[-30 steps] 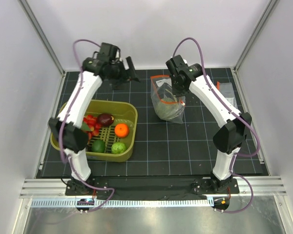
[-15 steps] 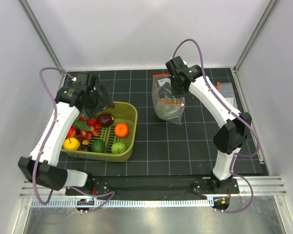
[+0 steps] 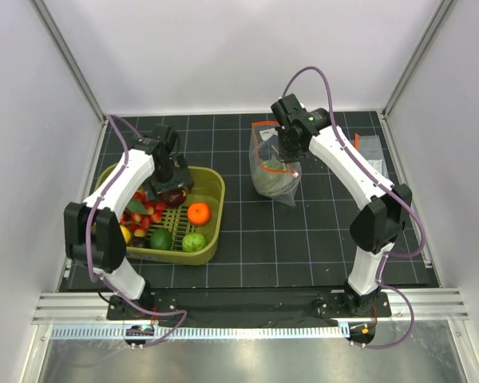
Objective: Place the food in the zip-top bag and seal the zipper
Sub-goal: Pick up the fake fruit from the bin, then place the fake fruit in the zipper food storage bag, then pick up the fake fruit from the bin.
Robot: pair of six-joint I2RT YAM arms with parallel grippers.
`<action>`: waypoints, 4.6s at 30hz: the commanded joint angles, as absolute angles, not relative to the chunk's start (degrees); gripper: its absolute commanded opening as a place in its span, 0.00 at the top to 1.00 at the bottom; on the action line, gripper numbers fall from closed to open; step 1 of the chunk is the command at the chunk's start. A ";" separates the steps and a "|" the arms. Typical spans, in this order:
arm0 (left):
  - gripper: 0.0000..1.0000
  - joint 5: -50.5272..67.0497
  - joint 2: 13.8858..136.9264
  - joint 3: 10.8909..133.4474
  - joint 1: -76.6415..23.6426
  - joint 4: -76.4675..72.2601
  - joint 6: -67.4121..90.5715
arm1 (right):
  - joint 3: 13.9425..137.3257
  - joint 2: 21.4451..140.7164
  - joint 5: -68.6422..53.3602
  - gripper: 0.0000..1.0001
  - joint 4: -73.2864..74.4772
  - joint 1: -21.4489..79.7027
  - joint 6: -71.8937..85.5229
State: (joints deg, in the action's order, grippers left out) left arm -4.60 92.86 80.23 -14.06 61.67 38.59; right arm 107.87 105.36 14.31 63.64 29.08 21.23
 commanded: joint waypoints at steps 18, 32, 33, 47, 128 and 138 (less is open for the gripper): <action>0.05 -12.74 101.96 80.33 -13.01 51.25 31.64 | 107.50 101.70 11.69 0.99 60.82 29.00 21.62; 0.00 -16.26 92.99 66.62 -12.92 25.07 27.43 | 102.56 99.14 8.70 0.99 55.46 28.92 21.62; 0.00 -15.91 92.64 65.75 -13.01 23.83 26.99 | 103.87 99.23 9.14 0.99 55.89 29.00 21.45; 0.52 -4.49 90.98 66.62 -12.92 19.86 25.05 | 105.55 100.63 8.97 0.99 55.55 29.00 21.18; 0.00 6.76 100.97 85.17 -21.01 51.96 29.62 | 95.71 92.73 0.97 0.99 52.39 22.06 26.19; 0.00 4.13 107.84 86.75 -21.09 48.52 30.41 | 94.05 90.88 0.70 0.99 50.89 21.97 25.93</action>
State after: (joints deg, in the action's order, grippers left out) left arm 4.93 106.26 84.77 -20.93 49.45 29.87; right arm 94.72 94.74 1.32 53.54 22.26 26.33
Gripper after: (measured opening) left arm 0.996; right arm 0.041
